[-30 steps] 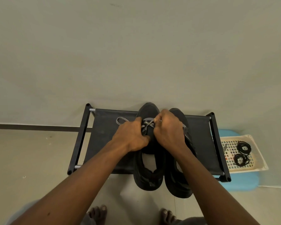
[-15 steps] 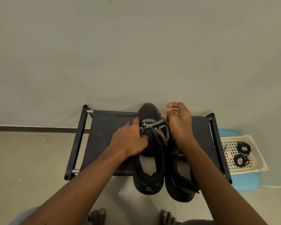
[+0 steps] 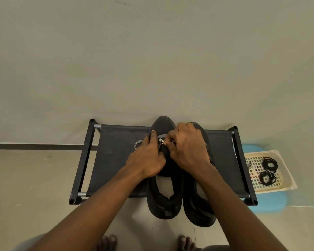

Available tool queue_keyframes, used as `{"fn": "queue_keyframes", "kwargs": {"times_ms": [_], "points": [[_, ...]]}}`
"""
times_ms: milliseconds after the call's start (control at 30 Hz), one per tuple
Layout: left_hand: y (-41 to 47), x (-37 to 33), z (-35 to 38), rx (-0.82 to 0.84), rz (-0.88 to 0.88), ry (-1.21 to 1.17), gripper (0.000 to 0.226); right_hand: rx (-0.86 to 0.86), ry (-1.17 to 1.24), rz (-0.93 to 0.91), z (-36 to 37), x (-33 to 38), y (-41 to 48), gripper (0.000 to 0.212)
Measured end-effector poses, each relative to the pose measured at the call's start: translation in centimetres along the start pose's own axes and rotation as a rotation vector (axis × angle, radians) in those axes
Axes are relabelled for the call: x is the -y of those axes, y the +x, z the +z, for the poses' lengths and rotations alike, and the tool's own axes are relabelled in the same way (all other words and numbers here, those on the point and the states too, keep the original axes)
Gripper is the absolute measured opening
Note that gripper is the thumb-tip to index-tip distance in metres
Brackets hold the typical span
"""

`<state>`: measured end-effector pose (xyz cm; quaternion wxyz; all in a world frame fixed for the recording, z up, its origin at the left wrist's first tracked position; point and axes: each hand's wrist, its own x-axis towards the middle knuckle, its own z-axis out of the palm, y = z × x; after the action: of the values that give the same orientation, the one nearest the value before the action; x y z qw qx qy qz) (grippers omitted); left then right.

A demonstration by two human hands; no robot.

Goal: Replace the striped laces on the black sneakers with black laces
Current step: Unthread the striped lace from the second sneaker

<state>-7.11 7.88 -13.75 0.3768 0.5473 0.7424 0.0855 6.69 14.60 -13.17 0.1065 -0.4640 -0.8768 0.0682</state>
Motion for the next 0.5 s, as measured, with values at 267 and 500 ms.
{"fn": "queue_keyframes", "kwargs": {"times_ms": [267, 500], "points": [[-0.2, -0.9, 0.4, -0.057, -0.075, 0.112, 0.081, -0.156, 0.205, 0.246, -1.7, -1.2, 0.3, 0.01], [-0.5, -1.3, 0.2, -0.158, -0.061, 0.166, 0.082, -0.244, 0.742, 0.639, -2.2, -2.8, 0.8, 0.011]]}}
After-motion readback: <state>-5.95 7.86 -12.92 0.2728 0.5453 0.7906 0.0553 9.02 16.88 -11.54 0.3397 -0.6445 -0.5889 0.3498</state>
